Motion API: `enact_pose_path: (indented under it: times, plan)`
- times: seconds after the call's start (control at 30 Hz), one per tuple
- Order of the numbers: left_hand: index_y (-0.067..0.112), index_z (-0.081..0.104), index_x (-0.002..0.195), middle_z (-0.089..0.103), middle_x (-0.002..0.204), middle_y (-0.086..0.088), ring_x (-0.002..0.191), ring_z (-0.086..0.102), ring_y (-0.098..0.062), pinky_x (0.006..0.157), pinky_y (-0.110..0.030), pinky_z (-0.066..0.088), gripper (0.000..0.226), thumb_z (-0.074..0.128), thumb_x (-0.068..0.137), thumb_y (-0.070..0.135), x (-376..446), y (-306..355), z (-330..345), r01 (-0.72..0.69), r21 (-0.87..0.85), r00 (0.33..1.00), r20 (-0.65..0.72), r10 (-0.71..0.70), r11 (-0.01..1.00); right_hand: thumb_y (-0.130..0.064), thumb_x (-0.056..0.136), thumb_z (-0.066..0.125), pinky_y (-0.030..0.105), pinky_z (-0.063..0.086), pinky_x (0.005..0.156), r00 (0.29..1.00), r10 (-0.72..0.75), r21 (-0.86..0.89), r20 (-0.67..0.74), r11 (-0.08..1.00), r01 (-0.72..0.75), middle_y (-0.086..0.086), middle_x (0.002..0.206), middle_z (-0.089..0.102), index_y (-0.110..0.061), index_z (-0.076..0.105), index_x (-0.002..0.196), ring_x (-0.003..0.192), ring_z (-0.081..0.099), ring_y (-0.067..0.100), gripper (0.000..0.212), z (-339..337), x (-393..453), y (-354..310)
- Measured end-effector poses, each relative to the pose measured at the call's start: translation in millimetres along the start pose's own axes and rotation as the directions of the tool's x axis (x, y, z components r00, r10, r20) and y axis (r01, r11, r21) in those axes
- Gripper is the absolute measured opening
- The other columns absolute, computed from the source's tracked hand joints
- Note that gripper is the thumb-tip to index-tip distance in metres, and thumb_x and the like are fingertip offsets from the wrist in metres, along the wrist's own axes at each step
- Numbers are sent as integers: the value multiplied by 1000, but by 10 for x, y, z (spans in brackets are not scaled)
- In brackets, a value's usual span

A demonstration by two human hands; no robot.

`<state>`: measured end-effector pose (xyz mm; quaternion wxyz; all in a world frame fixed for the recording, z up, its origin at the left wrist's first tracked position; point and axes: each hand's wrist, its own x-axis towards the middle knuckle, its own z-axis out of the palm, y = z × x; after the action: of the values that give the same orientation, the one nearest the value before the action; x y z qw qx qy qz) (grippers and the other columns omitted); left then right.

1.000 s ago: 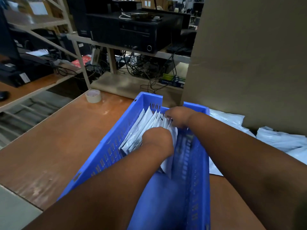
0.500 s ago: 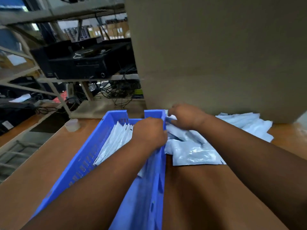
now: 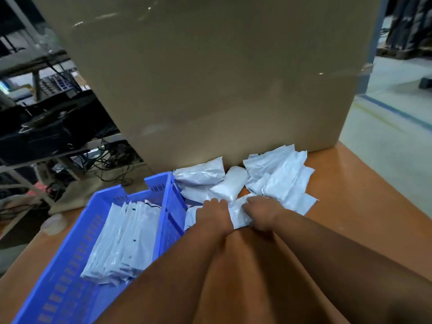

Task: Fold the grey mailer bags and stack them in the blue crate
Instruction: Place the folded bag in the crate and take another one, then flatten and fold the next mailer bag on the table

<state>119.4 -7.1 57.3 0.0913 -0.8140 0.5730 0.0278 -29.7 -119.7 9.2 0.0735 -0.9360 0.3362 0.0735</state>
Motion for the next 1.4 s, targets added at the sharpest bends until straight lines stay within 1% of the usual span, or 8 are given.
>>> enact_pose_path:
  times: [0.17, 0.43, 0.7, 0.93, 1.03, 1.13, 1.3, 1.4]
  plan:
    - [26, 29, 149, 41, 145, -5, 139, 40, -31, 107, -58, 40, 72, 63, 85, 33, 72, 0, 434, 99, 72, 986, 126, -108, 992, -41, 94, 54, 62, 13, 126, 999, -40, -35, -36, 999, 39, 11, 169, 24, -24, 25, 164, 157, 18, 35, 78, 375, 48, -21]
    - [29, 40, 140, 51, 135, -3, 126, 47, -30, 102, -54, 37, 62, 63, 82, 30, -231, 225, 436, 67, 151, 993, 88, -81, 986, -26, 94, 53, 58, 9, 129, 989, -48, -84, -142, 996, 37, 12, 146, 53, -19, 25, 165, 137, 47, 38, 77, 504, -277, -19]
    - [31, 44, 141, 44, 141, -1, 129, 43, -27, 105, -52, 38, 58, 47, 89, 57, -1019, 513, 872, -93, -82, 996, -3, 93, 992, -59, 93, 39, 54, 28, 120, 989, -53, -21, -139, 999, 50, 6, 141, 54, -27, 48, 153, 127, 51, 33, 68, 585, -1438, 70]
    - [44, 48, 141, 43, 145, 8, 135, 40, -17, 108, -44, 36, 53, 40, 96, 71, -1608, 845, 1124, -269, -179, 955, -177, 238, 946, -54, 87, 50, 53, 33, 119, 990, -3, 29, -144, 1000, 7, 2, 114, 57, -29, 67, 120, 113, 55, 30, 45, 792, -2298, 371]
    - [44, 31, 161, 20, 173, 4, 159, 17, -20, 127, -55, 17, 69, 20, 101, 79, -1804, 970, 1290, -271, -195, 959, -145, 245, 943, -56, 88, 49, 51, 35, 115, 988, 43, 16, -150, 999, -41, 0, 110, 55, -30, 66, 115, 109, 53, 29, 41, 800, -2613, 488]
    - [42, 0, 168, -11, 178, 4, 163, -13, -19, 130, -58, 0, 75, 14, 103, 77, -1880, 1072, 1401, -288, -156, 956, -106, 274, 945, -68, 93, 45, 49, 39, 106, 982, 53, 33, -180, 998, -48, -1, 107, 53, -31, 66, 113, 105, 50, 27, 47, 788, -2835, 600]
    - [40, -6, 168, -13, 177, 4, 164, -11, -20, 129, -61, 4, 75, 18, 106, 73, -1735, 1025, 1389, -341, -107, 939, -82, 334, 934, -58, 104, 43, 53, 31, 123, 958, -15, 71, -288, 997, 37, 10, 150, 53, -23, 63, 137, 139, 47, 32, 52, 868, -2748, 595]
    - [35, -2, 170, -10, 178, 5, 164, -8, -19, 129, -60, 11, 73, 21, 108, 67, -1689, 968, 1427, -359, -88, 933, -64, 354, 929, -56, 107, 35, 58, 19, 128, 981, -68, 49, -181, 996, 78, 9, 170, 32, -23, 42, 160, 158, 26, 30, 63, 1044, -2508, 528]
